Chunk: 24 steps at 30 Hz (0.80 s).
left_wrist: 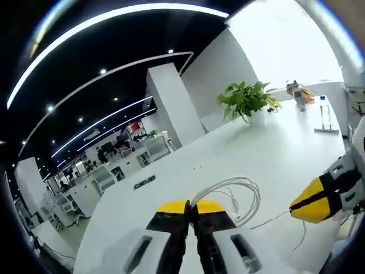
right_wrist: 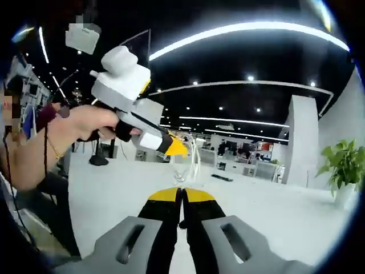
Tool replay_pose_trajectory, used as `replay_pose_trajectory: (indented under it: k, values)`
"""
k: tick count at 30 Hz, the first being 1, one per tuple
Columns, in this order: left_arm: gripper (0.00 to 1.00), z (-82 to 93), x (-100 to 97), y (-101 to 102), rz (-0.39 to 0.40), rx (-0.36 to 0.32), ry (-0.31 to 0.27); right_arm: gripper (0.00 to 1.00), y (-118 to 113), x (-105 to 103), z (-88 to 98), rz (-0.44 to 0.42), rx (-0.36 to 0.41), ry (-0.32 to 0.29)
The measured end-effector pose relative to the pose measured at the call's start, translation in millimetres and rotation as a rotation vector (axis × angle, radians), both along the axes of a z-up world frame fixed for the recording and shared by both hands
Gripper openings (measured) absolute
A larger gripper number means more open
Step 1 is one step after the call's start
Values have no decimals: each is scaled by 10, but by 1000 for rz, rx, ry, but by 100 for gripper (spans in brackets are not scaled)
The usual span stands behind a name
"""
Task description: Peel open the Velcro strap on the desktop, arrange the wired earphones neatly onto it, and close the Velcro strap to secure them.
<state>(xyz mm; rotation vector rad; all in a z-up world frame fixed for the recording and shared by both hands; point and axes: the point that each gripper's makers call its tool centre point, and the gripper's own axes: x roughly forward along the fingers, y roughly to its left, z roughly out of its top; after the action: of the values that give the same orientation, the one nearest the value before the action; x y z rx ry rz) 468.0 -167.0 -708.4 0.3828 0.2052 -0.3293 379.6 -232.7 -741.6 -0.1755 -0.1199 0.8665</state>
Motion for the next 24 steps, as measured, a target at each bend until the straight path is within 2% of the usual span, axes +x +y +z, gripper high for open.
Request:
replay_pose_trajectory:
  k: [1, 4, 6, 7, 10, 11, 16, 20, 24]
  values:
    - [7, -4, -6, -1, -3, -1, 3, 5, 22, -41, -4, 29, 11, 24]
    - [7, 63, -64, -64, -35, -34, -5, 4, 169, -248, -80, 194, 83, 209]
    - [6, 162, -86, -78, -29, -21, -43, 4, 323, -418, -174, 336, 116, 315]
    - [6, 191, -98, -87, -30, -17, -50, 4, 354, -434, -201, 353, 125, 337]
    - [6, 308, -173, -173, -63, -21, -69, 4, 429, -399, -321, 342, 115, 335]
    - [6, 337, -193, -185, -67, -21, -73, 4, 419, -365, -340, 315, 96, 298]
    - [6, 414, -194, -171, -63, -2, -90, 5, 353, -321, -337, 269, 69, 248]
    - [6, 429, -190, -173, -63, 1, -95, 5, 221, -68, -382, 179, 57, 248]
    - [6, 428, -197, -158, -64, 8, -96, 5, 69, 269, -366, 42, 27, 176]
